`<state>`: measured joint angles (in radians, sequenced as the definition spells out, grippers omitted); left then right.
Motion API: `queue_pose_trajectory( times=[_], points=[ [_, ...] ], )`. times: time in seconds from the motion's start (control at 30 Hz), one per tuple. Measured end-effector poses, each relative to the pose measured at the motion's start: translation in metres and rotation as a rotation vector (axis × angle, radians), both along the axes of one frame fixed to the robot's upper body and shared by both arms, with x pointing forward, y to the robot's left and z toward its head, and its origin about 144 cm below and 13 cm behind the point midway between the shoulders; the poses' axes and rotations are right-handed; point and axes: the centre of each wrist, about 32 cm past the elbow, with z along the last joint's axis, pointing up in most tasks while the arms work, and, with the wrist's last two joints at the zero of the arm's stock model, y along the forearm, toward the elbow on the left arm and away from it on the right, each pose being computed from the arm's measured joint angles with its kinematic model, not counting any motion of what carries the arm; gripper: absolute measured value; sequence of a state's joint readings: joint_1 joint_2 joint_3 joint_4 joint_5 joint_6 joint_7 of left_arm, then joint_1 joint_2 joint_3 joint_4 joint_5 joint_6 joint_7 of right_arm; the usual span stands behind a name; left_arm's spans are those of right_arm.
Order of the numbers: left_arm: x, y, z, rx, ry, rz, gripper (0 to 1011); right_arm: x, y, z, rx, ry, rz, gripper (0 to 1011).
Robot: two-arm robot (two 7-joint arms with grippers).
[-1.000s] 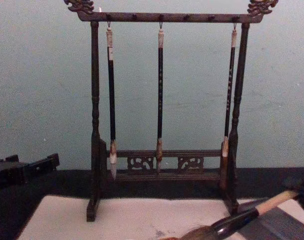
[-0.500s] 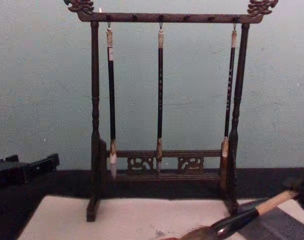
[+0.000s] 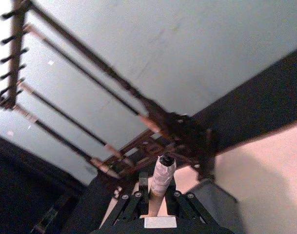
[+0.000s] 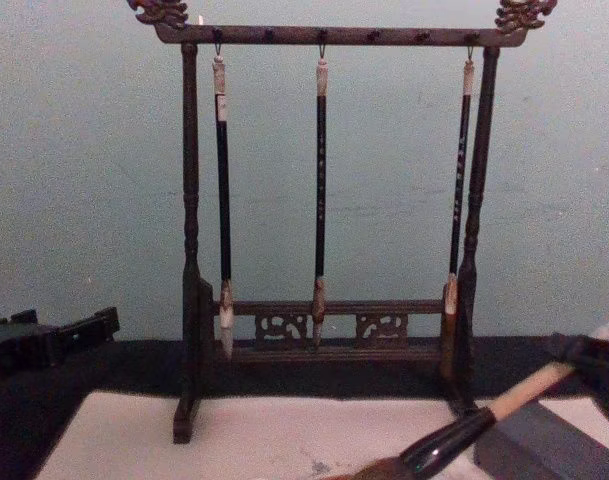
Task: Pick up the brush from the inkstone, write on the paper, then place the brush back to its original position.
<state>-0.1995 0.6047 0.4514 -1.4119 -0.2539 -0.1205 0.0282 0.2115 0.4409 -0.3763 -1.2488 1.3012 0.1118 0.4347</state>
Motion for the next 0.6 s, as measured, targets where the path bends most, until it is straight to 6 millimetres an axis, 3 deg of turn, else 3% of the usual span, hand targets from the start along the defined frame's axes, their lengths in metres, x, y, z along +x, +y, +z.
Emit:
queue_pose_trajectory(
  times=[0.6],
  points=[
    [0.000,0.000,0.000,0.000,0.000,0.000,1002,-0.008,0.030,0.043,-0.248,-0.107,0.167,191]
  ],
)
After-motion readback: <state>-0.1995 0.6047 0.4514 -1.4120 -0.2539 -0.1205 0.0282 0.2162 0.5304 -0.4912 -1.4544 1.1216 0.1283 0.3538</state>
